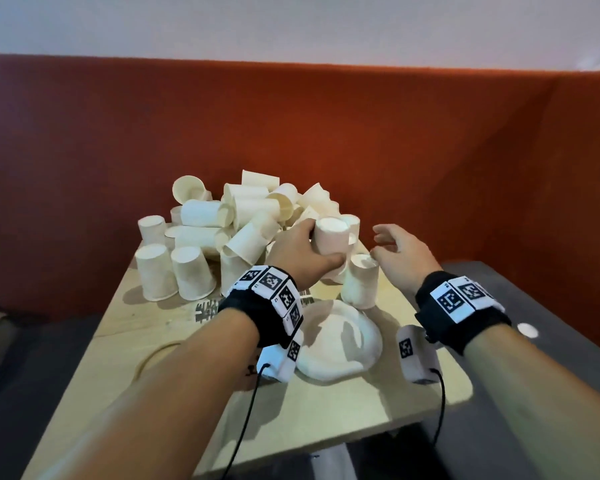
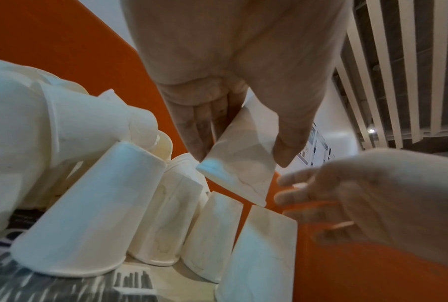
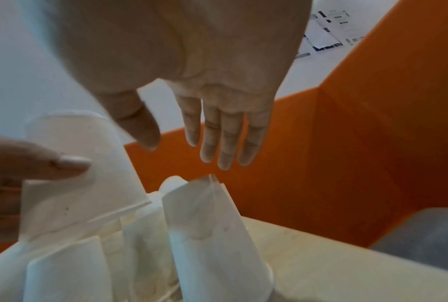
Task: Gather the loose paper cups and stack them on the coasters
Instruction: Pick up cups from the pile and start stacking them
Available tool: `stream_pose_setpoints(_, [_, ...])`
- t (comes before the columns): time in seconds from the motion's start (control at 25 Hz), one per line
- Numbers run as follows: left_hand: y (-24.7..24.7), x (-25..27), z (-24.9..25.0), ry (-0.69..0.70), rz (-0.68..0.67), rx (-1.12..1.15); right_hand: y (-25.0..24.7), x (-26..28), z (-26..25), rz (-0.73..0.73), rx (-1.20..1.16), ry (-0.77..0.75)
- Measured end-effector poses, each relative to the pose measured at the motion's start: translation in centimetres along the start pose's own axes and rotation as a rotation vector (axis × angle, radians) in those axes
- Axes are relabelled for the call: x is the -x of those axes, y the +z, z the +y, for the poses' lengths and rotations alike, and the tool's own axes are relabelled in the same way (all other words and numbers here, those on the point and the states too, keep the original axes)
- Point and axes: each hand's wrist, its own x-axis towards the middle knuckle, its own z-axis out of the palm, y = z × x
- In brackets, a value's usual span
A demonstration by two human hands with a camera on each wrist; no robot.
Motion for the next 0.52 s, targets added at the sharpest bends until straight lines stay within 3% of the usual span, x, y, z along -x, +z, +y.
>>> stream_pose_setpoints(0.16, [0.1,-0.8,-0.7,-0.018,-0.039,0.020,1.5,-1.3,2.1,-0.244,0.185,0.086])
stream_pose_setpoints(0.36, [0.2,-0.1,0.2,0.013,-0.040,0.115,3.0,-1.3,4.0,-0.205,0.160,0.114])
stream_pose_setpoints(0.52, [0.6,-0.6,0.8,0.065,-0.006,0.174,2.6,-0.3,3.3,-0.100,0.036,0.017])
